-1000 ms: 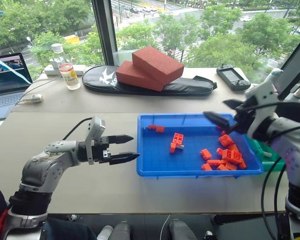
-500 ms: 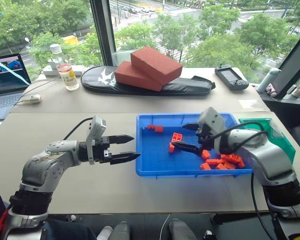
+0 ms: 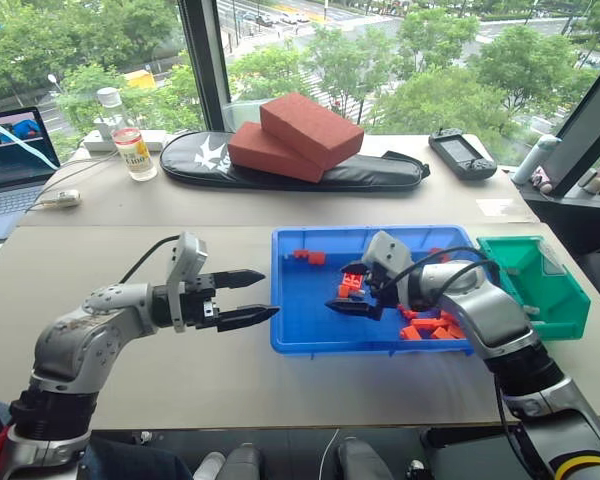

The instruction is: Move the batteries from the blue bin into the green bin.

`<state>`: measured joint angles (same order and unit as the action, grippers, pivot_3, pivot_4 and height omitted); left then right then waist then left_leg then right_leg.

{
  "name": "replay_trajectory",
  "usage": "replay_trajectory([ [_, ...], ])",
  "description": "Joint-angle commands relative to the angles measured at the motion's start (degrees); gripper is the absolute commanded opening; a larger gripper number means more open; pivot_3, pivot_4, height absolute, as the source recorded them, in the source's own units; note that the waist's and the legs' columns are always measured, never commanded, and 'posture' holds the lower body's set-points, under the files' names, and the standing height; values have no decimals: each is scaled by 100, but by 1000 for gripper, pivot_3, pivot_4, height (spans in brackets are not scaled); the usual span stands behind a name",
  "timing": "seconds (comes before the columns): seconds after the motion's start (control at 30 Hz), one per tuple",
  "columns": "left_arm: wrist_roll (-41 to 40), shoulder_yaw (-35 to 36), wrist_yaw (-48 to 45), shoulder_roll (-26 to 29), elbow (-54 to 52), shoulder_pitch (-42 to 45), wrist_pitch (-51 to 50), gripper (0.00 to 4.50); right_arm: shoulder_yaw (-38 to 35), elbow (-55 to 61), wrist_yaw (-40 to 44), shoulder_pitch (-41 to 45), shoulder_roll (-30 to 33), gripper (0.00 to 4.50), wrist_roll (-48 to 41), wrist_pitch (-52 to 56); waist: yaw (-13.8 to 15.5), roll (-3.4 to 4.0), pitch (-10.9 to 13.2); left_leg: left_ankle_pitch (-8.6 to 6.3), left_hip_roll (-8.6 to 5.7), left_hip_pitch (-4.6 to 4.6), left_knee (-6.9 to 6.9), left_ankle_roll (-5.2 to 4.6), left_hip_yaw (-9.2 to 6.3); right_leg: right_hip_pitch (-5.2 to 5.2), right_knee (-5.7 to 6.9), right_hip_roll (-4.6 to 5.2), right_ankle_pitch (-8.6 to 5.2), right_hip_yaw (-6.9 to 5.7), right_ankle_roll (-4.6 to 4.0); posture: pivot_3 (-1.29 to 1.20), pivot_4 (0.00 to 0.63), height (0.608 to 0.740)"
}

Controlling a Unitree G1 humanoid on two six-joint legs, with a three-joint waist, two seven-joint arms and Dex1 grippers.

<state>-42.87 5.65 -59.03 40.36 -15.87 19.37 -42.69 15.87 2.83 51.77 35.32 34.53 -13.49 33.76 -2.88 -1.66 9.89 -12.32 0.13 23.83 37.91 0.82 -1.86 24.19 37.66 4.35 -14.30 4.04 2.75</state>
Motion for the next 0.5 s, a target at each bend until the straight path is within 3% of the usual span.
replay_trajectory([
  [0.03,-97,125,31,74,-185,-26,-2,4500,-24,-27,-14,63,-66,4458,139,-104,-1,0,0,0,1,0,0,0,0,0,0,-1,0,0,0,0,150,740],
  [0.4,-65,72,-9,67,-113,40,38,4500,-64,-328,-180,35,-80,4458,505,-97,10,0,0,0,0,0,0,0,-1,0,2,-1,0,-2,0,0,150,740],
  [0.5,-67,73,-17,62,-96,69,41,4500,-116,-265,-219,6,-53,3755,515,-12,10,0,0,0,0,0,0,0,-1,0,2,-1,0,-1,0,0,150,740],
])
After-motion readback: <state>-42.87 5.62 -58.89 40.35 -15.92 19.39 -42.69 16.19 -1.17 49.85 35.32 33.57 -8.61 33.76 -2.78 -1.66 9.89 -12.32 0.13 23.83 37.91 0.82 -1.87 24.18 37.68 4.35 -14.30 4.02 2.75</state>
